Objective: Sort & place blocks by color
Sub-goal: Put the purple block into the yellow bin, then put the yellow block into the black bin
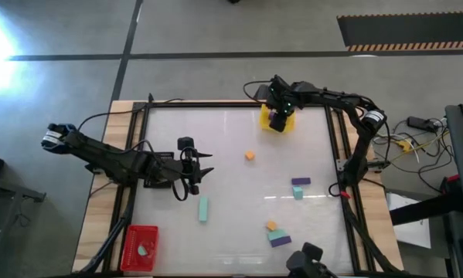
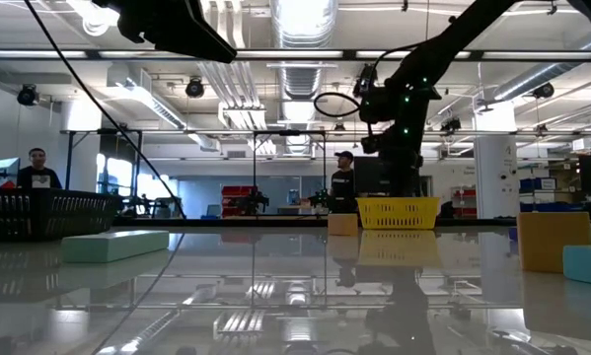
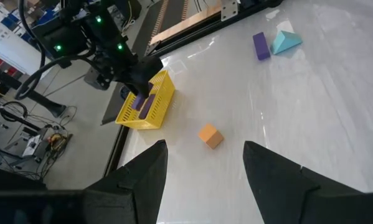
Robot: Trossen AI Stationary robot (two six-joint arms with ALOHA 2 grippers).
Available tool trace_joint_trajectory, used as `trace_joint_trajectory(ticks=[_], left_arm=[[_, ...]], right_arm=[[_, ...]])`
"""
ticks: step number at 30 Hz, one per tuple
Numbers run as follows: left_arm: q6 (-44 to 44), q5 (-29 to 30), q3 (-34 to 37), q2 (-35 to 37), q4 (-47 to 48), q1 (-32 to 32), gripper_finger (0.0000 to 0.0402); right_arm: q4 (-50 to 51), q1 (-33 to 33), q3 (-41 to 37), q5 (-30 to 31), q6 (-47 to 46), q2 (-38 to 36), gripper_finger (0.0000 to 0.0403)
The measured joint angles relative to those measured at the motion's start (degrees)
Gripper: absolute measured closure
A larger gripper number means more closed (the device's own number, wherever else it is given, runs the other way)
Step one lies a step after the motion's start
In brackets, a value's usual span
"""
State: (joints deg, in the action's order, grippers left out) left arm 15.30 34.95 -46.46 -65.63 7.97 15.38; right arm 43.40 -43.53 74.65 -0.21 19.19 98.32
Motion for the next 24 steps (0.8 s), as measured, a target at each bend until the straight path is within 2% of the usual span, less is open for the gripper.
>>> trace_joint_trajectory(ticks=[5, 10, 17, 24], left_arm=[[-0.1, 0.01, 0.02, 0.0, 0.0, 0.0, 0.0207], [-0.9, -0.01, 0.02, 0.0, 0.0, 0.01, 0.0207], [-1.69, -0.01, 0.07, -0.09, -0.01, 0.02, 0.0207], [-3.02, -0.03, 0.21, -0.23, 0.02, 0.02, 0.0207]], right_arm=[[-0.01, 0.0, 0.0, 0.0, -1.24, -0.08, 0.0239], [0.17, 0.02, 0.0, 0.04, -3.2, -0.22, 0.0223], [2.69, 2.57, 0.0, -0.24, -7.92, -0.76, 0.0231], [3.04, 7.75, 0.0, 0.24, -11.91, -4.76, 0.0251]])
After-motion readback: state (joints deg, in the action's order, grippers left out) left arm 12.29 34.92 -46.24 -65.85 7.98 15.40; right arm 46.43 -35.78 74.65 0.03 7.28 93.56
